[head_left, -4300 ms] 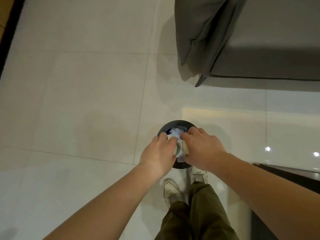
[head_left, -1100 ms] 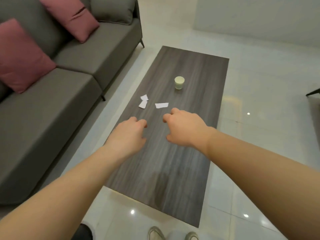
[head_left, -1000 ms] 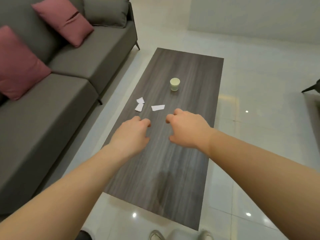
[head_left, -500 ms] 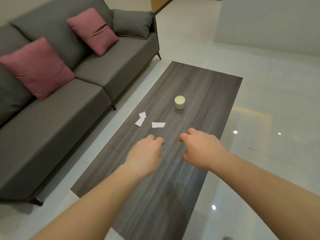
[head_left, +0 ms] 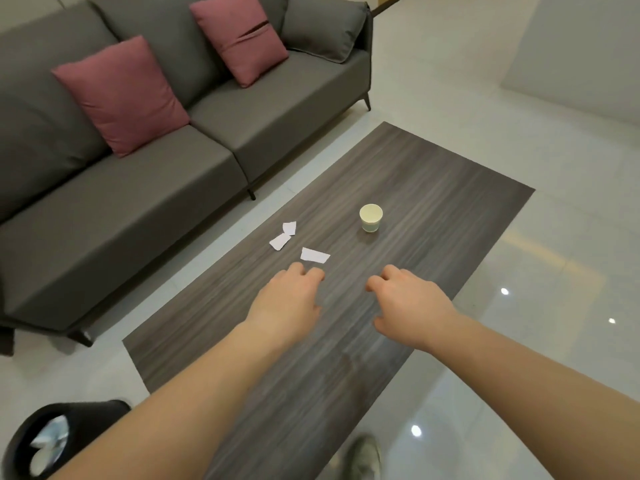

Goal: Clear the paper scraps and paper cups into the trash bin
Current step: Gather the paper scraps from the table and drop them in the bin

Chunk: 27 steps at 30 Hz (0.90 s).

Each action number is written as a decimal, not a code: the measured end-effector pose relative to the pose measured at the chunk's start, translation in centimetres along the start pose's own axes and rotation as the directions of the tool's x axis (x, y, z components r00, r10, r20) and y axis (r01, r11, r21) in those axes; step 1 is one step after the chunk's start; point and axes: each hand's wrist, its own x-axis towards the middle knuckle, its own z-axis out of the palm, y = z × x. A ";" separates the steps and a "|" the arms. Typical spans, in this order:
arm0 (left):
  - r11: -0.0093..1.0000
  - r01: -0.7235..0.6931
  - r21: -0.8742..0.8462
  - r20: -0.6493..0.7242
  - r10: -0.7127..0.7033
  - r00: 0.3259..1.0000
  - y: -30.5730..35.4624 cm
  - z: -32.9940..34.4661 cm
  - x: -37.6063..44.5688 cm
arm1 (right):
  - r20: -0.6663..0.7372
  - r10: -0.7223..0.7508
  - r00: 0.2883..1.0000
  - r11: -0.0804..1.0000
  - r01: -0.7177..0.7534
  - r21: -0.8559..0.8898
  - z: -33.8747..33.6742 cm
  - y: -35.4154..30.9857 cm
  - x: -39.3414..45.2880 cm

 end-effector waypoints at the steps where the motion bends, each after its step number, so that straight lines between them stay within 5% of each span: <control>1: 1.000 0.015 -0.004 0.001 -0.015 1.000 -0.4 0.0 0.7 | 0.009 -0.010 1.000 1.000 0.010 -0.005 -0.1 0.3 0.9; 13: 0.974 0.216 -0.076 0.037 -0.213 0.976 -6.0 0.9 11.1 | 0.091 -0.158 0.983 0.986 0.162 -0.040 -0.4 2.3 15.4; 27: 0.912 0.399 -0.097 0.096 -0.390 0.916 -11.9 9.2 24.3 | 0.222 -0.432 0.874 0.878 0.464 -0.117 8.2 1.8 32.5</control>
